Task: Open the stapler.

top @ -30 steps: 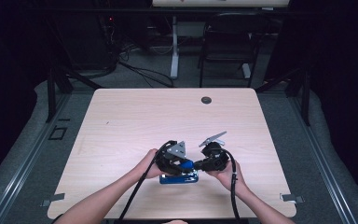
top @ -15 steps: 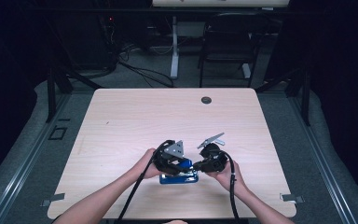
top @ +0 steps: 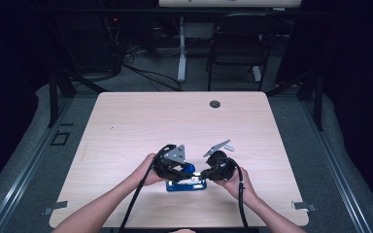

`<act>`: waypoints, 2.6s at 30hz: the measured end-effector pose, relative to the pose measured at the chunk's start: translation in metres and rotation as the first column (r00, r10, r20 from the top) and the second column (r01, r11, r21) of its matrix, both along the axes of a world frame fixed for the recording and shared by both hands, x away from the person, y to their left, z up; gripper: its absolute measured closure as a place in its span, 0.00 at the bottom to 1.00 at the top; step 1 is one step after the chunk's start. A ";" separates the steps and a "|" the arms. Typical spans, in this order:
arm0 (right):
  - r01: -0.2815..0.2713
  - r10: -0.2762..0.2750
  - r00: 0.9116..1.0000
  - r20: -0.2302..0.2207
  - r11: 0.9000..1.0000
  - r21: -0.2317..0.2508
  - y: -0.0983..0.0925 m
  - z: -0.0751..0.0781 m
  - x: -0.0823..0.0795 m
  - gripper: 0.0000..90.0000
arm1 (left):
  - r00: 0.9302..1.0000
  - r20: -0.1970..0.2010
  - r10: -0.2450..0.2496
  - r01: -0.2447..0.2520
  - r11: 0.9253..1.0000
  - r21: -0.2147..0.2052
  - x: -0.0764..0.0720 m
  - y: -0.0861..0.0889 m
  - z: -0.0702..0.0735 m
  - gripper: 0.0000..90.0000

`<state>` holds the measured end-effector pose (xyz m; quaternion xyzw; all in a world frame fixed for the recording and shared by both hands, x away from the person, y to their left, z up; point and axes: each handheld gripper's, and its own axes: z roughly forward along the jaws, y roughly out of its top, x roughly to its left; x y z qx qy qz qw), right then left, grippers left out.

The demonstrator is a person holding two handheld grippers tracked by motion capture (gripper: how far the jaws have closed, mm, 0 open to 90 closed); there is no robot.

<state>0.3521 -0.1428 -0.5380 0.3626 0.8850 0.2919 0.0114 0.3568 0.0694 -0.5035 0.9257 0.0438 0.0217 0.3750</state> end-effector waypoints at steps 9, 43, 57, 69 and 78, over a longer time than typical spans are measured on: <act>-0.016 0.016 1.000 0.008 0.999 -0.035 0.001 0.002 -0.001 0.96 | 1.000 0.004 0.017 -0.017 1.000 -0.027 -0.003 0.017 0.005 0.74; -0.019 0.020 1.000 0.011 0.999 -0.046 0.004 0.003 -0.001 0.96 | 0.997 -0.035 0.062 -0.066 0.992 -0.105 -0.008 0.071 0.001 0.73; -0.025 0.026 1.000 0.010 0.998 -0.062 0.004 0.004 0.000 0.96 | 0.996 -0.055 0.073 -0.079 0.991 -0.110 -0.008 0.082 -0.002 0.73; -0.027 0.027 1.000 0.000 0.998 -0.063 0.005 0.004 0.001 0.96 | 0.994 -0.070 0.082 -0.088 0.991 -0.098 -0.008 0.091 -0.005 0.73; -0.027 0.028 1.000 0.000 0.998 -0.064 0.005 0.005 0.001 0.96 | 0.993 -0.078 0.091 -0.097 0.992 -0.078 -0.010 0.097 -0.008 0.73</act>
